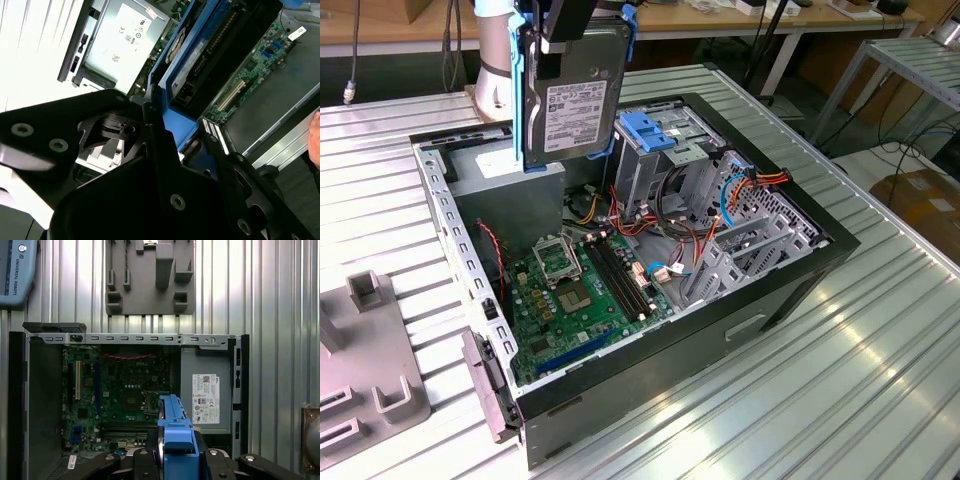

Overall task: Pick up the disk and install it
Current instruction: 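Pick up the disk, then insert the disk into the insertion slot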

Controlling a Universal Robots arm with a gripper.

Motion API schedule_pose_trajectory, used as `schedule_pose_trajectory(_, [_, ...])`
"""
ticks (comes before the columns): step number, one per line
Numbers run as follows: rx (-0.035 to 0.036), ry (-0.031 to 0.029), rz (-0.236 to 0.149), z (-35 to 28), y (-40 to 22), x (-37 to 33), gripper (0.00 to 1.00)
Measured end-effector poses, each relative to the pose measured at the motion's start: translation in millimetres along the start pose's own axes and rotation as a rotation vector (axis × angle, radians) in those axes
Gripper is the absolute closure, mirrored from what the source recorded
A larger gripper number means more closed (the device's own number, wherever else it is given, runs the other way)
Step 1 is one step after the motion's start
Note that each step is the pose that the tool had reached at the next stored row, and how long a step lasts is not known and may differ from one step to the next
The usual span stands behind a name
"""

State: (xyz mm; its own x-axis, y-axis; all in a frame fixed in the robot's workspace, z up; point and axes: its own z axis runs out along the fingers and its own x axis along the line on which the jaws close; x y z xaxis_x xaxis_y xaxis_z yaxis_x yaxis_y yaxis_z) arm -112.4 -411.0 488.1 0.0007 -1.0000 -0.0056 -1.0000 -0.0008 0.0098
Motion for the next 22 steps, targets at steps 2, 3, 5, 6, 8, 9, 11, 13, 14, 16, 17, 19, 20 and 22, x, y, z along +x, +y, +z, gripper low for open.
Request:
schedule_pose_trajectory(2, [-0.0001, 0.0, 0.0, 0.0, -0.2, -0.1, 0.63])
schedule_pose_trajectory(3, [0.0, 0.0, 0.0, 0.0, -0.3, -0.1, 0.63])
schedule_pose_trajectory(5, [0.0, 0.0, 0.0, 0.0, -0.4, -0.1, 0.63])
schedule_pose_trajectory(6, [0.0, 0.0, 0.0, 0.0, -0.4, 0.0, 0.63])
schedule_pose_trajectory(8, [0.0, 0.0, 0.0, 0.0, -0.5, 0.0, 0.63])
schedule_pose_trajectory(9, [0.0, 0.0, 0.0, 0.0, -0.5, 0.0, 0.63])
schedule_pose_trajectory(11, [0.0, 0.0, 0.0, 0.0, -0.5, 0.0, 0.63])
schedule_pose_trajectory(13, [0.0, 0.0, 0.0, 0.0, -0.5, 0.7, 0.63])
schedule_pose_trajectory(14, [-0.0001, 0.0002, 0.0, -0.1, -0.5, 1.5, 0.63])
schedule_pose_trajectory(16, [0.0, 0.0001, 0.0, 0.0, -0.5, 4.5, 0.63])
schedule_pose_trajectory(17, [0.0, 0.0002, 0.0, 0.0, -0.5, 5.7, 0.63])
schedule_pose_trajectory(19, [0.0, 0.0005, 0.0, 0.0, -0.5, 9.0, 0.63])
schedule_pose_trajectory(20, [0.0, 0.0007, 0.0, 0.0, -0.5, 11.1, 0.63])
schedule_pose_trajectory(22, [-0.0001, 0.0011, 0.0, -0.1, -0.5, 15.5, 0.63])
